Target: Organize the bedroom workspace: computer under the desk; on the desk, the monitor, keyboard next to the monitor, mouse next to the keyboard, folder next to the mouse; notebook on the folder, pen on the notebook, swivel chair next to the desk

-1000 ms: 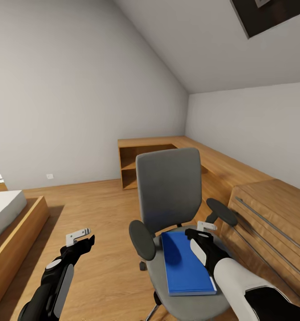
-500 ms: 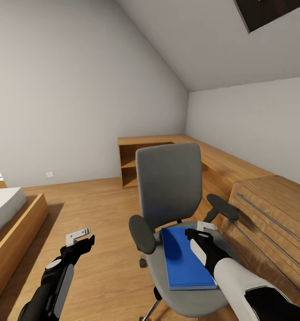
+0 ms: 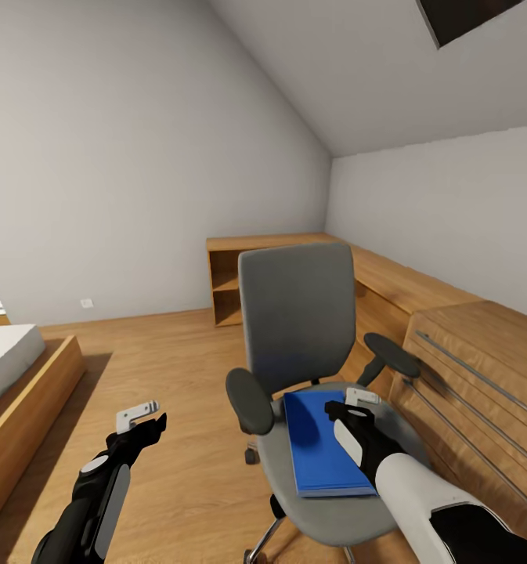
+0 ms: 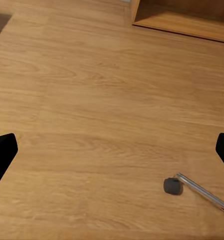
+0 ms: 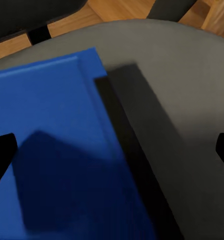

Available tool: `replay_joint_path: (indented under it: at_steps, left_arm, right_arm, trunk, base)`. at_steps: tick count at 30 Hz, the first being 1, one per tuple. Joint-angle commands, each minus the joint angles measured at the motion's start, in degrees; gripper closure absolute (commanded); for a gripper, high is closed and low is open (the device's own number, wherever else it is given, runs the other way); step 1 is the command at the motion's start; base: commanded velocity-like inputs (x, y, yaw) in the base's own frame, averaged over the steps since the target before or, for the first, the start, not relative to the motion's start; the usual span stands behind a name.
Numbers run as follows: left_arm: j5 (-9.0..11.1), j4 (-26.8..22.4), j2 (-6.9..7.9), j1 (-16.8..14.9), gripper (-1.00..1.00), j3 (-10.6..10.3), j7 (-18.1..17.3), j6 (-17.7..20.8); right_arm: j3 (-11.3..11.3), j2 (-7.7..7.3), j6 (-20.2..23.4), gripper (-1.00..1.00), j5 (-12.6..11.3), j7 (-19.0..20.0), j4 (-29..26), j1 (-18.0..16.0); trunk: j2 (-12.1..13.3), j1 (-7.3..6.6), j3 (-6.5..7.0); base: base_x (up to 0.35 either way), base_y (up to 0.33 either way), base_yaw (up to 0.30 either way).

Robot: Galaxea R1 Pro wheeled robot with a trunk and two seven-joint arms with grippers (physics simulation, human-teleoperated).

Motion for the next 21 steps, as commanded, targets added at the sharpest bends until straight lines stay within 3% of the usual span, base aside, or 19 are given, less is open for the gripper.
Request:
replay_joint_path:
  at_steps: [1,21]
  left_arm:
    - [0.5,-0.1,-0.03,0.0,-1.0,0.0,0.3,0.3]
    - [0.5,0.8,0.02,0.0,-1.0,0.0,0.3,0.2]
  right_arm:
    - [0.4,-0.05,0.4,-1.0,-0.5,-0.4,-0.1,0.0]
    - [0.4,-0.05,0.4,-1.0,-0.5,-0.4,0.0,0.0]
  trunk:
    - [-0.4,0.22,-0.25]
    - [-2.4,1.32,-1.15]
  base:
    - [0.0,0.0,0.0]
    - [0.0,0.0,0.0]
